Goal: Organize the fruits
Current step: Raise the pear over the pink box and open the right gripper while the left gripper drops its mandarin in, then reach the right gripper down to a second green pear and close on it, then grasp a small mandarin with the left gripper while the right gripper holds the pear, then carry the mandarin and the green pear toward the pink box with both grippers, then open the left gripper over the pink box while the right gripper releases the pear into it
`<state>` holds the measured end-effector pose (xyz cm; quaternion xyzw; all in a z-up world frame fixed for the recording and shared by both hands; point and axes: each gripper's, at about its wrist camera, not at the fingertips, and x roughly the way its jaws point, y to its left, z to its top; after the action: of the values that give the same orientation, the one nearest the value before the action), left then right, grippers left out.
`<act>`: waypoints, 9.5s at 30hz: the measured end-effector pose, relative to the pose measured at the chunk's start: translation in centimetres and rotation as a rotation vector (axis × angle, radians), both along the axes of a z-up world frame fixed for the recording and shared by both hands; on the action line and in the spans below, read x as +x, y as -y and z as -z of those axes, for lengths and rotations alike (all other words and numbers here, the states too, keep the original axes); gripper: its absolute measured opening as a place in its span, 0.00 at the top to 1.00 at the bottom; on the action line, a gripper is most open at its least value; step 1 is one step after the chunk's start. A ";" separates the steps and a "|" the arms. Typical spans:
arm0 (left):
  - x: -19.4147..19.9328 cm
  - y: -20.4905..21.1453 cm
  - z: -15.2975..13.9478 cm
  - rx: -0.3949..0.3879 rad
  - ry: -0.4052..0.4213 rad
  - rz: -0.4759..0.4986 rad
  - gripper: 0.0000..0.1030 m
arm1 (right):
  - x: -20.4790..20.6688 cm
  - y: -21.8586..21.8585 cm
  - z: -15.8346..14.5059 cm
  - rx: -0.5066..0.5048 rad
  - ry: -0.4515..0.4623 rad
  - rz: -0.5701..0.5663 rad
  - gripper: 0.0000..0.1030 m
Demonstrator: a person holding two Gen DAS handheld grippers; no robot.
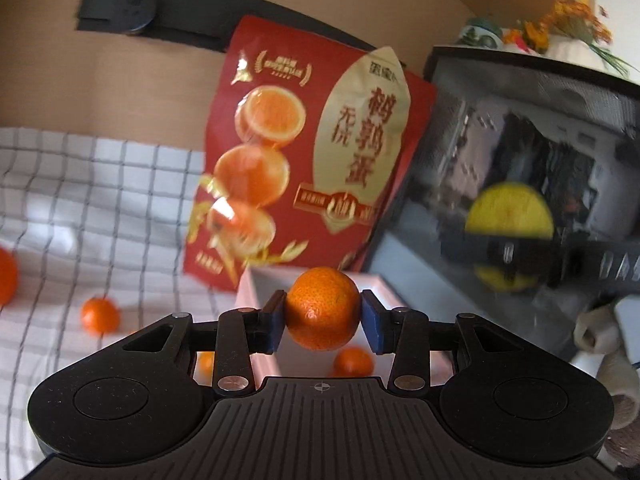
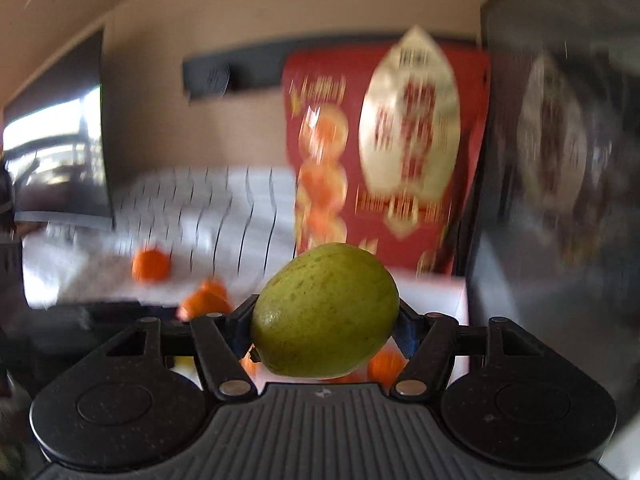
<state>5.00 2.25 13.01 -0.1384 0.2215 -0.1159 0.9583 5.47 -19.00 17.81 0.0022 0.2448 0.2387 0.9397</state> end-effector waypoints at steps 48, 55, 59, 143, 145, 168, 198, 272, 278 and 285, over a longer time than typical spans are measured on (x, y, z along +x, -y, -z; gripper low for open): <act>-5.7 -17.5 10.5 -0.231 -0.045 -0.421 0.63 | 10.9 -8.6 9.6 -0.281 -0.209 0.203 0.29; -5.9 -17.9 11.2 -0.251 -0.017 -0.421 0.63 | 5.3 -12.5 5.8 -0.173 -0.115 -0.107 0.27; -6.2 -17.7 11.3 -0.221 0.016 -0.431 0.63 | 5.6 -16.1 6.7 -0.158 -0.154 -0.164 0.41; 5.6 -9.1 12.2 0.142 -0.266 -0.236 0.69 | -1.9 -2.2 16.8 -0.152 -0.174 0.008 0.22; 4.8 -9.2 12.1 0.131 -0.264 -0.225 0.69 | -1.8 -2.1 16.8 -0.144 -0.181 0.013 0.21; -9.1 -2.9 11.6 0.113 -0.168 -0.046 0.69 | -0.8 -2.4 17.1 -0.172 -0.224 -0.002 0.03; -9.2 -3.2 12.5 0.062 -0.192 -0.043 0.69 | -1.4 -2.4 16.7 -0.168 -0.204 -0.037 0.22; -8.8 -0.2 11.4 0.085 -0.199 0.034 0.69 | -2.7 -2.7 16.0 -0.206 -0.172 -0.093 0.36; -6.6 -0.7 6.7 0.059 -0.087 0.028 0.69 | -3.1 -1.1 11.4 -0.117 -0.102 -0.072 0.37; -0.8 0.8 -0.7 0.034 0.065 0.010 0.69 | 0.1 0.1 -0.8 -0.015 0.051 0.035 0.37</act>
<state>4.22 1.43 13.73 -0.1171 0.1929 -0.1213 0.9666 5.55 -19.07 18.56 -0.0065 0.2226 0.2204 0.9496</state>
